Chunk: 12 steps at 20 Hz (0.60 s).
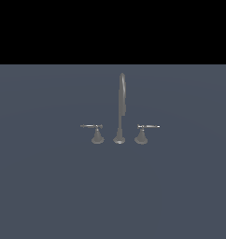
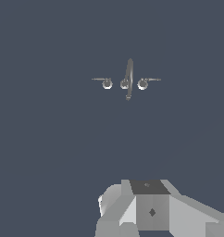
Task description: Turn on the faucet by rotating a designated handle.
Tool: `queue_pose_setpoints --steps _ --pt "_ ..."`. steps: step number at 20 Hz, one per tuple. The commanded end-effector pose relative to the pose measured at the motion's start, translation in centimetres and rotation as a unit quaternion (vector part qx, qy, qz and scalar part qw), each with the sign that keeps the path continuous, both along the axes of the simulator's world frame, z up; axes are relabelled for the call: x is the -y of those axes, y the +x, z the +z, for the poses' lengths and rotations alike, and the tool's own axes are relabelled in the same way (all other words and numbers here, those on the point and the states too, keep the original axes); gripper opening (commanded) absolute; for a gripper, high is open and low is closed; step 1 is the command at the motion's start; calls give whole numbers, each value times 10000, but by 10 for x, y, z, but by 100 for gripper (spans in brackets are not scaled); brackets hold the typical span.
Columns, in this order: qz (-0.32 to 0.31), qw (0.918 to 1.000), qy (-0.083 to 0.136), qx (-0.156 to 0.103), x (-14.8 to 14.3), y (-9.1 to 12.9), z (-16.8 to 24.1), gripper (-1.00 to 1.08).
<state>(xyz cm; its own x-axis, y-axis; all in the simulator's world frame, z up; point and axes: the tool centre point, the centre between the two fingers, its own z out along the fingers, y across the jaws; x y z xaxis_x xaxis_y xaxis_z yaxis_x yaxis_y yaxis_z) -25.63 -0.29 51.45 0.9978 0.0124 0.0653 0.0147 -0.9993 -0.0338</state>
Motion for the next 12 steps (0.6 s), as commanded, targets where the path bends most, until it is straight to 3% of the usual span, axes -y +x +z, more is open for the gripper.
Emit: queue_pose_setpoints --steps 1,12 --pt "0 10000 0 0 0 0 0 -100" --pt "-334 9994 5 -17 -12 6 -19 -100"
